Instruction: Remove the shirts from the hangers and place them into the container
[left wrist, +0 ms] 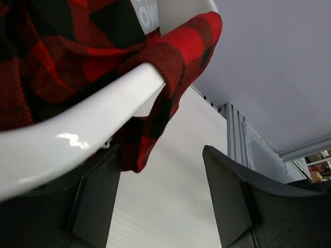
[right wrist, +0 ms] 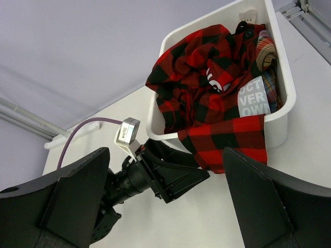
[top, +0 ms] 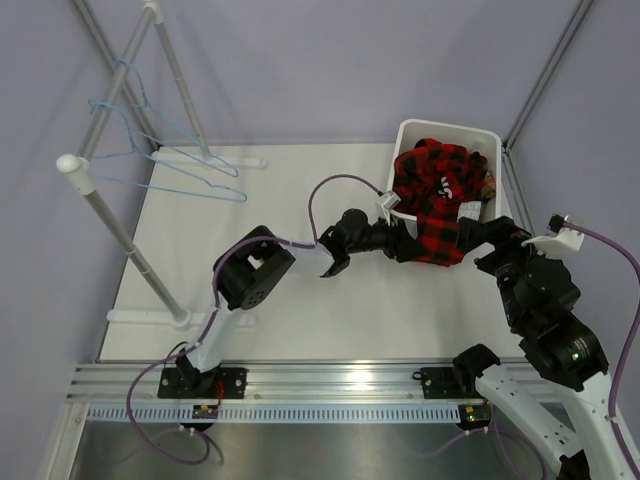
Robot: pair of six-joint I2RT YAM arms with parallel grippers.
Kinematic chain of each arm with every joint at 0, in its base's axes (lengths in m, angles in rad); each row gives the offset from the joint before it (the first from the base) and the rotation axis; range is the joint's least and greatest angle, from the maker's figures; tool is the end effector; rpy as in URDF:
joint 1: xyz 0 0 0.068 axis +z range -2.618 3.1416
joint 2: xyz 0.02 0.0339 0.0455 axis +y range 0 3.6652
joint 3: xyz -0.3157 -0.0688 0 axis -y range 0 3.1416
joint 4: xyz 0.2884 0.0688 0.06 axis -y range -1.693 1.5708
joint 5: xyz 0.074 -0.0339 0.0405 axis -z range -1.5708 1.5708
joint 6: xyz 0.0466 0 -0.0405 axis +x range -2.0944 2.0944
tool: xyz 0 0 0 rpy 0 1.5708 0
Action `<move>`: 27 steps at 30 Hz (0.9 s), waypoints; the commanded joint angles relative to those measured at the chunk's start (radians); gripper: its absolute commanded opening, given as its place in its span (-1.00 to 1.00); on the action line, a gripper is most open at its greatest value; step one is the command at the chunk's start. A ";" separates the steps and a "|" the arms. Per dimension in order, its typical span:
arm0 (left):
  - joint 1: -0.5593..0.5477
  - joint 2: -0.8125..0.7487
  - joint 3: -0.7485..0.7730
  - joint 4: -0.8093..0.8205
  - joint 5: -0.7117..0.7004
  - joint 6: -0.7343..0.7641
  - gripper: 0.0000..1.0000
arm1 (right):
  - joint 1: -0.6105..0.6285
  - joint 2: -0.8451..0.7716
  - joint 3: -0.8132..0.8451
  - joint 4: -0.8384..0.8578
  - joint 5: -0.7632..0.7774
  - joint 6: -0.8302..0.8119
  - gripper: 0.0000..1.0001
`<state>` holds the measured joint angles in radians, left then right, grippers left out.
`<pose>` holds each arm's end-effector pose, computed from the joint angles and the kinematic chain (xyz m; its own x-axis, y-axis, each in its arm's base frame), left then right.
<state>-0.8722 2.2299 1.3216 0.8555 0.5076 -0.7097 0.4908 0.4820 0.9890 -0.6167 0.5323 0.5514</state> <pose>0.3381 -0.4377 0.1665 -0.6652 -0.0934 -0.7408 0.7223 0.1707 -0.6702 0.0788 0.0153 0.4398 -0.0619 0.4787 -0.8758 0.0836 0.8769 0.4734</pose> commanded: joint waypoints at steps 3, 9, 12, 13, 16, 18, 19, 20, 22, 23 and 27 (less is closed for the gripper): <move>0.006 0.017 0.082 0.059 0.045 -0.005 0.26 | 0.006 -0.014 0.014 0.015 0.003 -0.025 0.98; 0.006 0.031 0.097 0.059 0.071 -0.046 -0.25 | 0.008 -0.022 0.016 0.009 0.011 -0.028 0.98; 0.004 0.021 0.064 0.094 0.100 -0.082 -0.84 | 0.008 -0.023 0.019 -0.005 0.017 -0.025 0.98; 0.006 0.007 0.041 0.105 0.092 -0.089 -1.00 | 0.008 -0.020 0.017 -0.011 0.024 -0.021 0.98; 0.007 -0.055 -0.038 0.175 0.103 -0.151 -1.00 | 0.006 -0.017 -0.007 -0.012 0.018 -0.010 0.98; 0.007 -0.096 -0.054 0.217 0.127 -0.203 -1.00 | 0.008 -0.003 -0.019 -0.020 0.023 0.001 0.98; 0.006 -0.114 -0.071 0.223 0.143 -0.215 -1.00 | 0.008 0.006 -0.021 -0.029 0.038 0.010 0.98; 0.007 -0.133 -0.076 0.221 0.147 -0.227 -1.00 | 0.006 0.024 -0.021 -0.043 0.041 0.013 0.98; 0.009 -0.185 -0.061 0.176 0.179 -0.249 -1.00 | 0.006 0.038 -0.021 -0.064 0.072 0.042 0.99; 0.007 -0.202 -0.056 0.163 0.189 -0.255 -1.00 | 0.008 0.047 -0.021 -0.093 0.081 0.054 0.99; 0.010 -0.279 0.022 0.052 0.226 -0.251 -1.00 | 0.008 0.075 -0.027 -0.142 0.104 0.097 0.99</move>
<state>-0.8684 2.0510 1.2583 0.9119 0.6647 -0.9436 0.4908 0.5354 0.9665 -0.7013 0.5854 0.5991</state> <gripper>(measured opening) 0.009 0.993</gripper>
